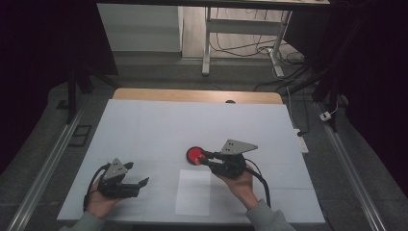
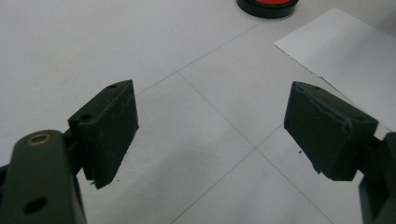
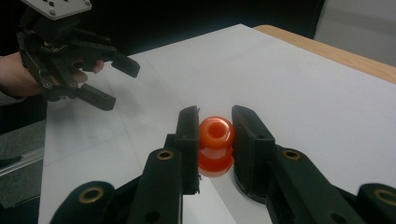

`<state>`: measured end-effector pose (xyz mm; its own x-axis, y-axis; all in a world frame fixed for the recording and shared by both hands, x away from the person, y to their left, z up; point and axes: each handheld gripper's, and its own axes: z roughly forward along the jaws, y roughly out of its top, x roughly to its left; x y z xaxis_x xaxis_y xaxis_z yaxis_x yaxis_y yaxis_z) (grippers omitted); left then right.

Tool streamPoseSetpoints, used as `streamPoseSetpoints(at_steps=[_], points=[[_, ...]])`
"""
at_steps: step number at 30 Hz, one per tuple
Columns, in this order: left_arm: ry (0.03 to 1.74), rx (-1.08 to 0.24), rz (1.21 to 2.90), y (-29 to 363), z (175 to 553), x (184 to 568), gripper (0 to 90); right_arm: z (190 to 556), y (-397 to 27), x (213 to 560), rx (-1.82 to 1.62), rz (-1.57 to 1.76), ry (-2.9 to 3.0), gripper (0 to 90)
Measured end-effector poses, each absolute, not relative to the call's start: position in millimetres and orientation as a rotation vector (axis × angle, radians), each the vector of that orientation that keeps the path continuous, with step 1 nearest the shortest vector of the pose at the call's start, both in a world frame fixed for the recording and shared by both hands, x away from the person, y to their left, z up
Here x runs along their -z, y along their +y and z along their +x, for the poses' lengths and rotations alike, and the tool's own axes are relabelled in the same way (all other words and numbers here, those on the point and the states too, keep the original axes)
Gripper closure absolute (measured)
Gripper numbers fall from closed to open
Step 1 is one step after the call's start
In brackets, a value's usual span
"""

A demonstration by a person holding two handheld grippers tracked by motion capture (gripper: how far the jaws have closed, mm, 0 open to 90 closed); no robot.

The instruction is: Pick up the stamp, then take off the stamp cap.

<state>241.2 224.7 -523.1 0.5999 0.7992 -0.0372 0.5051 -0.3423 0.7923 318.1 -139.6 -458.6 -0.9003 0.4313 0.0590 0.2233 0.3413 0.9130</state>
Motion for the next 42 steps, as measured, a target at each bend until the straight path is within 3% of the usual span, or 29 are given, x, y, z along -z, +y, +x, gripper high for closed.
streamPoseSetpoints(at_steps=[22, 42], points=[[1.0, -0.445, 1.991, 219, 242, 512, 17.9, 319, -140, 457, -1.605, 0.596, 2.393, 71.8], [0.846, -0.397, 2.043, 173, 259, 479, 18.7, 321, -142, 456, -1.622, 0.608, 2.384, 71.8]])
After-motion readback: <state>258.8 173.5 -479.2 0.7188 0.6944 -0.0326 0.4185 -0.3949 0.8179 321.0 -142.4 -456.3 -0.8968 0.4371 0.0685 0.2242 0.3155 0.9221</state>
